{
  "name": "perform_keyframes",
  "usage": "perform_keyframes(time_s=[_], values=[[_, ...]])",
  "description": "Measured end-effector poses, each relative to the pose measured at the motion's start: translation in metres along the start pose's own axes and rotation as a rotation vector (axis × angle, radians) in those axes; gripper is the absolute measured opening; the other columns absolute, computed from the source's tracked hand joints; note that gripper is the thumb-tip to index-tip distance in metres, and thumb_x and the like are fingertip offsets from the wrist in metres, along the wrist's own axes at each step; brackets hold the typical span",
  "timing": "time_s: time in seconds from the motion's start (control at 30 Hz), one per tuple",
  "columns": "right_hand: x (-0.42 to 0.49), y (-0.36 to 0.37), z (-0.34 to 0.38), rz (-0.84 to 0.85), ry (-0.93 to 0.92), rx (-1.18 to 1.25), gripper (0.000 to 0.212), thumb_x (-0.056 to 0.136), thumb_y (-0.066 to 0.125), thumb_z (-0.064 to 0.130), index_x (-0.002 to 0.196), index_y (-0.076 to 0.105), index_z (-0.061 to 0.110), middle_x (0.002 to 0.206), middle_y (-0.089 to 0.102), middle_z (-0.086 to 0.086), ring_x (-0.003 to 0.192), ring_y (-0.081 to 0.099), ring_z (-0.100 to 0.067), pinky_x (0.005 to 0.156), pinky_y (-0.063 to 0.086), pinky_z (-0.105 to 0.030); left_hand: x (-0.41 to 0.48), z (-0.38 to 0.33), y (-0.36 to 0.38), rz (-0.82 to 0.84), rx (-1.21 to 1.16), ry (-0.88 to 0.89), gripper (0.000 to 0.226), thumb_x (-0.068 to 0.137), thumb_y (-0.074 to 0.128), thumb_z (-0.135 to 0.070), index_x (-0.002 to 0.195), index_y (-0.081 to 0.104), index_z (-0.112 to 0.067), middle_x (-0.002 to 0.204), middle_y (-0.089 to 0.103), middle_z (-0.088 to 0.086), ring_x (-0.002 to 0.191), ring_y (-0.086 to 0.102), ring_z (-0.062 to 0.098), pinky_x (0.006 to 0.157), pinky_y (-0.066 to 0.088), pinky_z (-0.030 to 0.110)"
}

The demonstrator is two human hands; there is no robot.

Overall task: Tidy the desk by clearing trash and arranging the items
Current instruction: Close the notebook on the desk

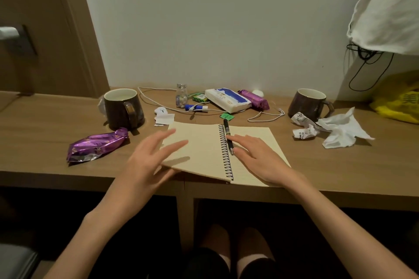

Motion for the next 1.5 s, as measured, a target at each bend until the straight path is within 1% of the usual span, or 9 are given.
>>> perform_keyframes(time_s=[0.13, 0.3, 0.43, 0.57, 0.73, 0.87, 1.07, 1.33, 1.5], values=[[-0.003, -0.008, -0.001, -0.161, 0.037, 0.201, 0.041, 0.102, 0.036, 0.036, 0.144, 0.038, 0.035, 0.147, 0.044, 0.01, 0.134, 0.04, -0.011, 0.103, 0.032, -0.028, 0.012, -0.009, -0.002, -0.102, -0.566, -0.254, 0.076, 0.084, 0.062, -0.012, 0.139, 0.028, -0.051, 0.155, 0.018, -0.013, 0.137, 0.031, 0.006, 0.102, 0.045, 0.036], [-0.011, -0.016, -0.024, -0.413, 0.312, 0.119, 0.039, 0.099, 0.044, 0.036, 0.137, 0.048, 0.03, 0.143, 0.05, 0.005, 0.133, 0.042, -0.019, 0.11, 0.033, -0.044, 0.03, -0.02, 0.016, -0.139, -1.092, -0.523, 0.044, 0.098, 0.041, -0.031, 0.14, 0.03, -0.041, 0.105, 0.059, -0.032, 0.085, 0.06, -0.008, 0.06, 0.053, 0.012], [-0.012, -0.015, -0.03, -0.357, 0.343, 0.073, 0.041, 0.097, 0.051, 0.03, 0.137, 0.049, 0.022, 0.144, 0.049, 0.002, 0.134, 0.041, -0.019, 0.109, 0.033, -0.04, 0.046, -0.036, 0.027, -0.056, -1.216, -0.429, 0.069, 0.076, 0.046, -0.069, 0.134, 0.042, -0.033, 0.113, 0.068, -0.013, 0.106, 0.063, 0.006, 0.082, 0.054, 0.023], [-0.016, -0.023, -0.039, -0.235, 0.302, -0.026, 0.042, 0.098, 0.048, 0.036, 0.138, 0.05, 0.025, 0.147, 0.045, 0.004, 0.136, 0.039, -0.018, 0.11, 0.032, -0.039, 0.056, -0.058, 0.037, 0.057, -1.051, -0.261, 0.111, 0.053, 0.07, -0.071, 0.145, 0.013, -0.048, 0.139, 0.038, -0.02, 0.107, 0.056, -0.007, 0.083, 0.05, 0.014], [-0.03, -0.043, -0.062, -0.137, 0.214, 0.147, 0.033, 0.097, 0.051, 0.03, 0.13, 0.058, 0.028, 0.142, 0.05, 0.011, 0.128, 0.044, -0.006, 0.102, 0.033, -0.023, 0.064, -0.087, 0.051, 0.075, -0.712, -0.119, 0.095, 0.08, 0.07, -0.028, 0.136, 0.003, -0.065, 0.155, 0.017, -0.017, 0.136, 0.03, 0.006, 0.107, 0.038, 0.039], [-0.04, -0.053, -0.075, -0.139, 0.205, 0.149, 0.03, 0.097, 0.053, 0.027, 0.126, 0.061, 0.029, 0.133, 0.055, 0.016, 0.118, 0.048, 0.0, 0.099, 0.037, -0.022, 0.072, -0.103, 0.071, 0.16, -0.43, -0.007, 0.079, 0.079, 0.051, -0.042, 0.139, 0.003, -0.061, 0.156, 0.02, -0.01, 0.134, 0.035, 0.013, 0.104, 0.042, 0.048], [-0.05, -0.055, -0.078, -0.151, 0.126, 0.181, 0.033, 0.097, 0.052, 0.021, 0.124, 0.063, 0.036, 0.123, 0.063, 0.019, 0.112, 0.055, 0.001, 0.098, 0.044, -0.028, 0.075, -0.112, 0.115, 0.416, 0.056, 0.076, 0.062, 0.093, 0.034, -0.045, 0.137, -0.006, -0.063, 0.16, 0.0, -0.006, 0.146, 0.004, 0.025, 0.118, 0.011, 0.046], [-0.045, -0.055, -0.088, -0.25, 0.254, 0.237, 0.036, 0.1, 0.042, 0.017, 0.133, 0.056, 0.023, 0.137, 0.056, 0.006, 0.127, 0.047, -0.008, 0.104, 0.034, -0.026, 0.072, -0.109, 0.124, 0.535, 0.185, 0.092, 0.062, 0.084, 0.029, -0.067, 0.142, 0.01, -0.054, 0.159, 0.003, -0.008, 0.146, -0.005, 0.026, 0.116, -0.001, 0.055], [-0.041, -0.044, -0.073, -0.102, 0.207, 0.333, 0.053, 0.098, 0.043, 0.042, 0.148, 0.032, 0.027, 0.153, 0.034, 0.008, 0.138, 0.032, -0.007, 0.111, 0.026, -0.027, 0.087, -0.094, 0.122, 0.462, -0.129, -0.086, 0.04, 0.093, 0.032, -0.057, 0.129, 0.048, -0.048, 0.152, 0.028, -0.016, 0.145, 0.012, 0.014, 0.115, 0.008, 0.059]])
Point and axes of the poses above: each hand's wrist, its own x-axis towards the middle knuckle, its own y-axis out of the palm, z = x × y, the point moved 4 cm from there along x, towards the middle knuckle
